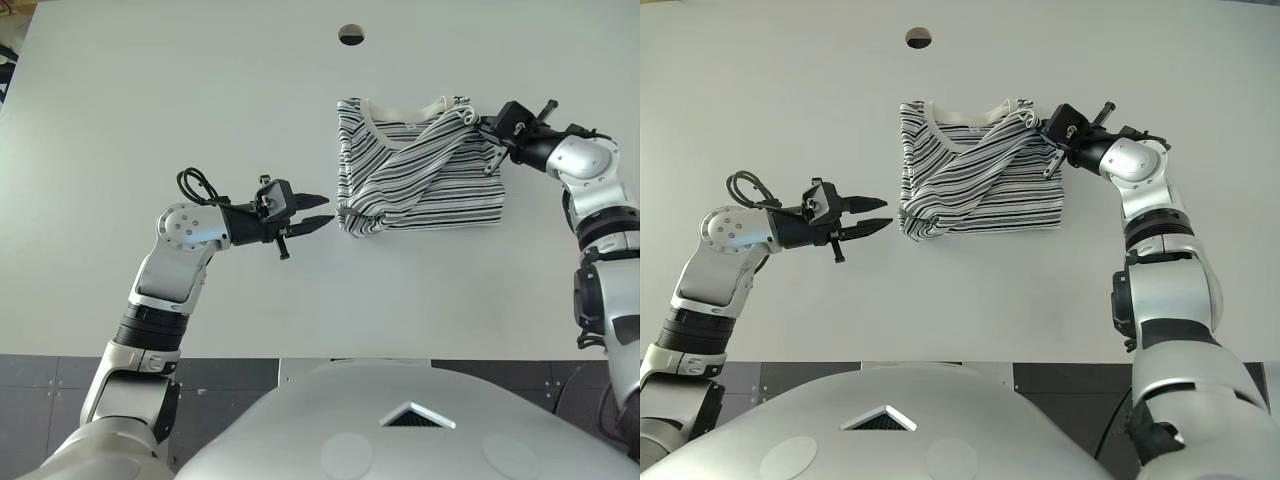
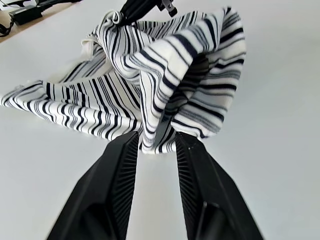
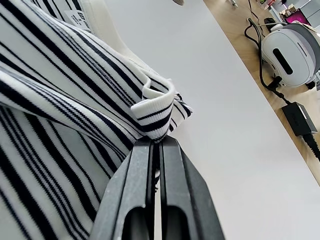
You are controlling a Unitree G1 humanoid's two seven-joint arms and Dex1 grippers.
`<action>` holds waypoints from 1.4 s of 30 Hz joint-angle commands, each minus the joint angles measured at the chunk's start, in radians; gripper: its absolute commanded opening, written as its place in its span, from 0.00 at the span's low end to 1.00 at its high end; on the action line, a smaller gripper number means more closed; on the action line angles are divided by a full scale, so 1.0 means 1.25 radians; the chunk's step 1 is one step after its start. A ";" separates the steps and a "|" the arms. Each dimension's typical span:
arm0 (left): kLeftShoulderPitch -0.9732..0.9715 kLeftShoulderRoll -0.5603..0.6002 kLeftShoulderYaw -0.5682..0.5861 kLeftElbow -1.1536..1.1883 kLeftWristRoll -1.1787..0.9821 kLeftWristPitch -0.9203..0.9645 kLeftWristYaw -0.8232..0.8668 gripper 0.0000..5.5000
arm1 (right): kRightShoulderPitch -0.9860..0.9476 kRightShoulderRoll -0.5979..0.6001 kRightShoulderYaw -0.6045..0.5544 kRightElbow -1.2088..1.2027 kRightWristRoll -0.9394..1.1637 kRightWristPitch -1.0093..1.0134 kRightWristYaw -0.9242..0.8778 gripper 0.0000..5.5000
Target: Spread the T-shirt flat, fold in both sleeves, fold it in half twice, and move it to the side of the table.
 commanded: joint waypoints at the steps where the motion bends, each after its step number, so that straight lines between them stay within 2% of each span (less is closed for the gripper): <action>1: -0.037 -0.030 -0.011 0.026 0.022 -0.010 0.024 0.25 | 0.006 -0.003 -0.007 -0.009 0.005 -0.004 0.012 0.02; 14: -0.090 -0.090 -0.052 0.105 0.062 -0.041 0.025 0.25 | 0.009 0.004 -0.009 -0.016 0.009 -0.009 0.024 0.02; 20: -0.104 -0.095 -0.047 0.131 0.065 -0.053 0.027 0.04 | 0.013 0.010 -0.012 -0.020 0.012 -0.011 0.030 0.02; 26: -0.109 -0.092 -0.051 0.144 0.110 -0.134 0.052 0.02 | 0.013 0.011 -0.017 -0.022 0.013 -0.011 0.036 0.02; 35: -0.112 -0.060 -0.049 0.145 0.316 -0.472 0.223 0.02 | 0.010 0.017 -0.019 -0.021 0.013 -0.009 0.038 0.02; 39: -0.171 -0.036 -0.035 0.208 0.459 -0.593 0.368 0.02 | 0.009 0.020 -0.021 -0.020 0.014 -0.007 0.037 0.02; 42: -0.238 -0.003 -0.054 0.292 0.647 -0.644 0.534 0.02 | 0.006 0.024 -0.022 -0.018 0.014 -0.005 0.034 0.02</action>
